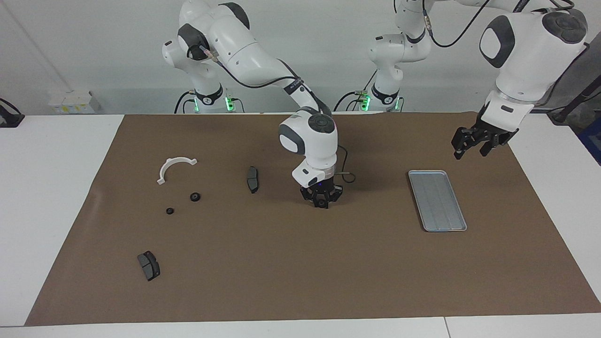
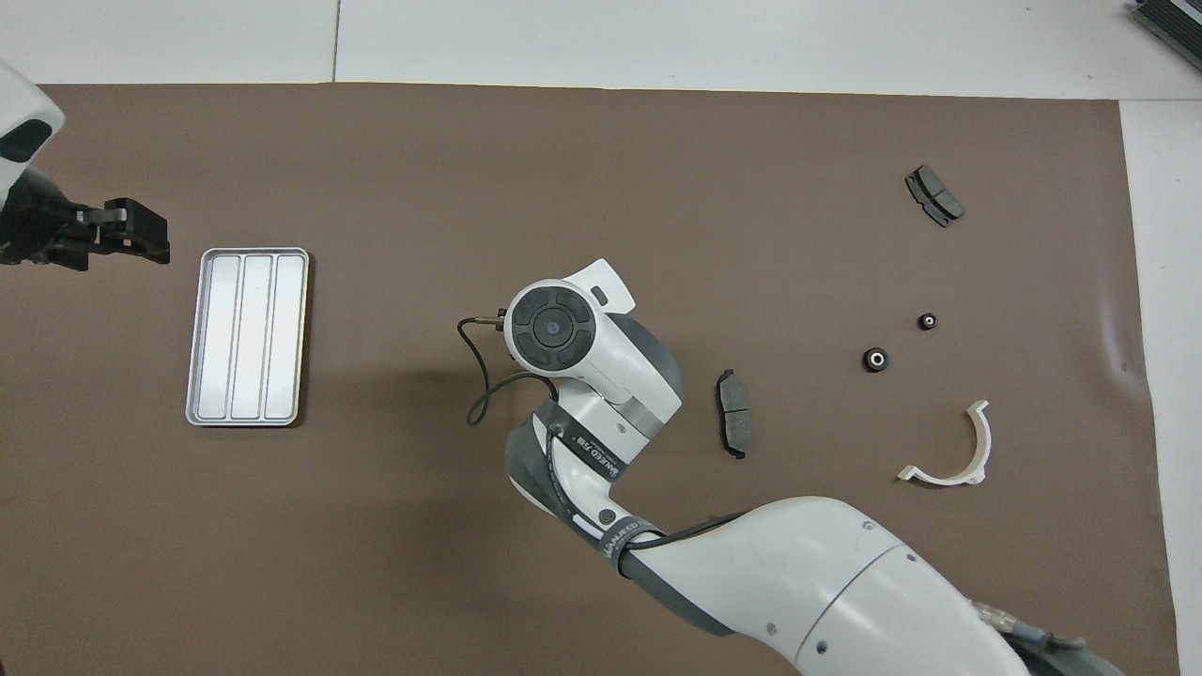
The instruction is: Place bearing gear from tray to pile
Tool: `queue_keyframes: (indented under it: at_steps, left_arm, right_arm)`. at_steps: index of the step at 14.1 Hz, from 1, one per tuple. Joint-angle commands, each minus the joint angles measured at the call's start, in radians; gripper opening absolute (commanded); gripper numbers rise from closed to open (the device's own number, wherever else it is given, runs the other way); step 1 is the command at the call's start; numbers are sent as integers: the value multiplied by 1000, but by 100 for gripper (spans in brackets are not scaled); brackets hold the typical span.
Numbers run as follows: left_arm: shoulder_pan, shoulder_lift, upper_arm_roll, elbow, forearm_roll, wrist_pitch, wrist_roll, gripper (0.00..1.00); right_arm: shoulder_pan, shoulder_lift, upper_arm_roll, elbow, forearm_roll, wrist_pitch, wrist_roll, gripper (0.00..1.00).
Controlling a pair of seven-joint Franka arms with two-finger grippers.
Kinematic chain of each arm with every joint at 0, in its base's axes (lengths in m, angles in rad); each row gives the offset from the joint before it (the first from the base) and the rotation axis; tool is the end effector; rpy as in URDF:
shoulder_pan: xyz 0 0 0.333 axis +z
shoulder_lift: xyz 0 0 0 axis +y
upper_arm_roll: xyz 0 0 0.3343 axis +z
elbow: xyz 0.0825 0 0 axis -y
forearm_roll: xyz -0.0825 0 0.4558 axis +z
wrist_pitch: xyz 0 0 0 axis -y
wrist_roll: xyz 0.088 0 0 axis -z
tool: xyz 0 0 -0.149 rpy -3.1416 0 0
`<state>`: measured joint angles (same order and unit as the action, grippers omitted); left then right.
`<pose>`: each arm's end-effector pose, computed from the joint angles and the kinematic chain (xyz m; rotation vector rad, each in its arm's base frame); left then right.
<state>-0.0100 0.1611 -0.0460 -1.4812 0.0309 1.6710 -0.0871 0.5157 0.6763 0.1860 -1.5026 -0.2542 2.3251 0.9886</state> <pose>0.6871 -0.0322 0.5532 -3.1196 -0.0455 -0.0475 0.6352 0.4953 0.2222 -3.0553 0.2707 -0.2630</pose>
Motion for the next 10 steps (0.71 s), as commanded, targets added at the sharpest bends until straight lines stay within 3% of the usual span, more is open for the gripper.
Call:
queue_keyframes:
  at_steps: [1, 6, 10]
  left_arm:
    - [-7, 49, 2, 81, -23, -51, 9, 75]
    - [-21, 15, 2, 16, -25, -56, 9, 100]
    - [-33, 11, 2, 4, -22, -19, 24, 100]
  right_arm:
    - [-29, -17, 1, 12, -28, -33, 4, 0]
    - [-147, -130, 4, -95, -17, -38, -109, 0]
    - [-299, -248, 7, -240, 0, -29, -327, 0]
